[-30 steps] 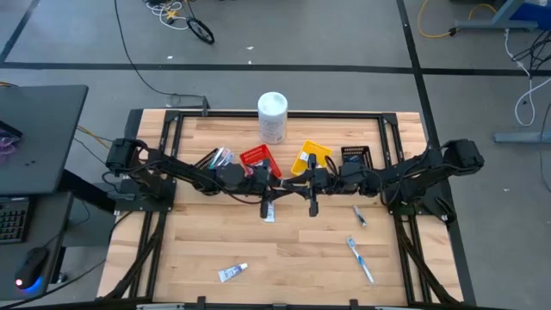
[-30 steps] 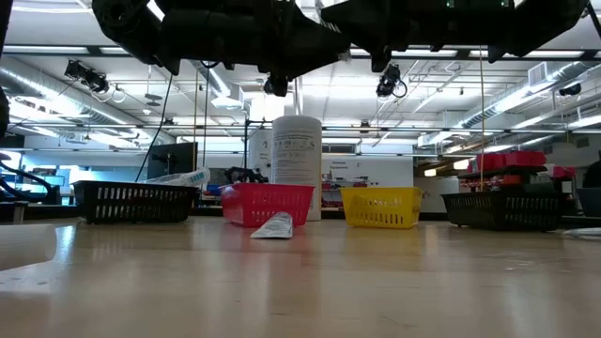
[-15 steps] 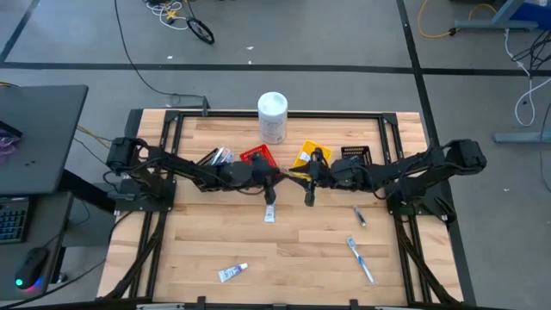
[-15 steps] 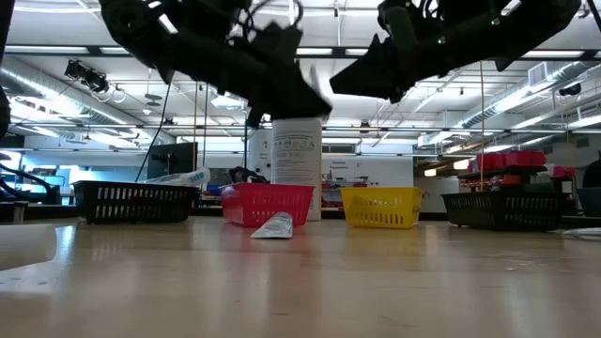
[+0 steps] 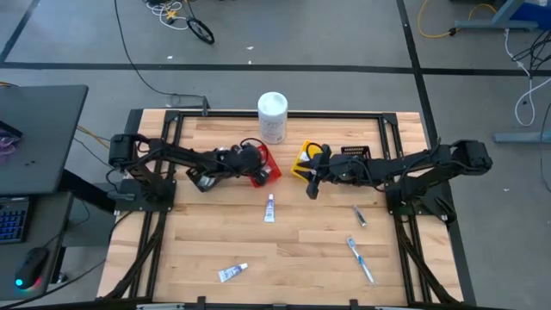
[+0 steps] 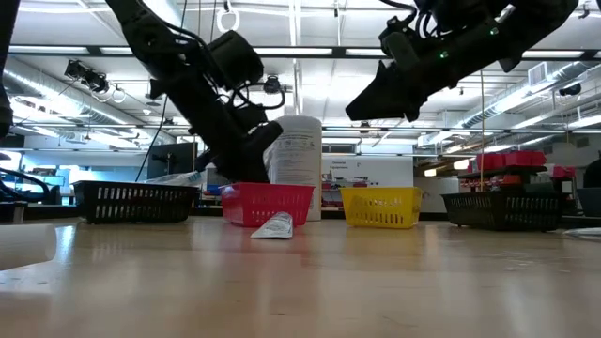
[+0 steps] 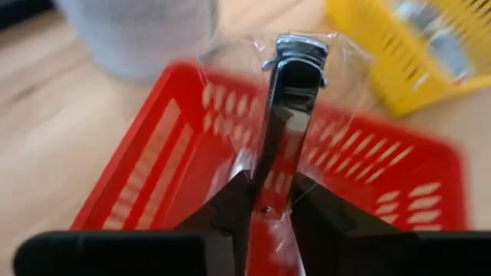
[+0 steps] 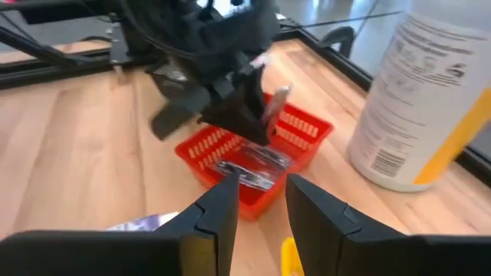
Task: Pick & Place Travel size toiletries
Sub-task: Put the left silver nail clipper into the red basket, then put the top white toothpaste into the yellow basket
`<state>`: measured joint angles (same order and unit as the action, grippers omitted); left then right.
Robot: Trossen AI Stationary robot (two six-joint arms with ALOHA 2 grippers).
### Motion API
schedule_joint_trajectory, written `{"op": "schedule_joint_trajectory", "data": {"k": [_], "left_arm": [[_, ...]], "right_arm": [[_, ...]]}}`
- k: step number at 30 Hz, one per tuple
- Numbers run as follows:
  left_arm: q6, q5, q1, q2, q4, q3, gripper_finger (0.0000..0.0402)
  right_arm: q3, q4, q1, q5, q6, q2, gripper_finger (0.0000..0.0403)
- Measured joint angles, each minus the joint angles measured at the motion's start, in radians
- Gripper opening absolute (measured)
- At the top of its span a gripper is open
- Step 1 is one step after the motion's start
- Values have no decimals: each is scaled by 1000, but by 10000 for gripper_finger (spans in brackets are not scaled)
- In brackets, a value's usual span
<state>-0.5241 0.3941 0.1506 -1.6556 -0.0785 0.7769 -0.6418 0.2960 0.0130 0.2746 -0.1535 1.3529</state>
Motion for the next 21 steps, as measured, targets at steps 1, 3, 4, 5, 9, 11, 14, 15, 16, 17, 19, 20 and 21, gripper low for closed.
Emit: {"op": "schedule_joint_trajectory", "data": {"k": [1,3,4,5,9,11,14,15,16,17,19,20,21], "left_arm": [[-2,-4,5,0,23,0,94],[-3,-6,12,0,49,0,104],[-3,-6,16,0,55,0,108],[-3,-6,19,0,55,0,112],[15,-12,21,0,42,0,129],[30,-40,21,0,31,0,140],[31,-55,16,0,26,0,158],[30,-52,14,0,20,0,163],[31,-47,12,0,13,0,167],[30,-44,10,0,4,0,171],[31,-41,3,0,-17,0,176],[33,-39,-1,0,-35,0,177],[39,-40,-6,0,-57,0,178]], "right_arm": [[0,0,0,-12,0,0,119],[0,-1,0,-17,0,0,119],[0,0,0,-17,0,0,119],[0,0,0,-17,0,0,119],[0,0,0,-17,0,0,120],[0,0,0,-17,0,0,120],[0,-1,0,-17,0,0,120],[0,0,0,-17,0,0,120],[0,0,0,-17,0,0,120],[0,-1,0,-18,0,0,120],[0,0,0,-21,0,0,120],[0,-1,0,-28,0,0,120],[0,0,0,-45,0,0,120]]}}
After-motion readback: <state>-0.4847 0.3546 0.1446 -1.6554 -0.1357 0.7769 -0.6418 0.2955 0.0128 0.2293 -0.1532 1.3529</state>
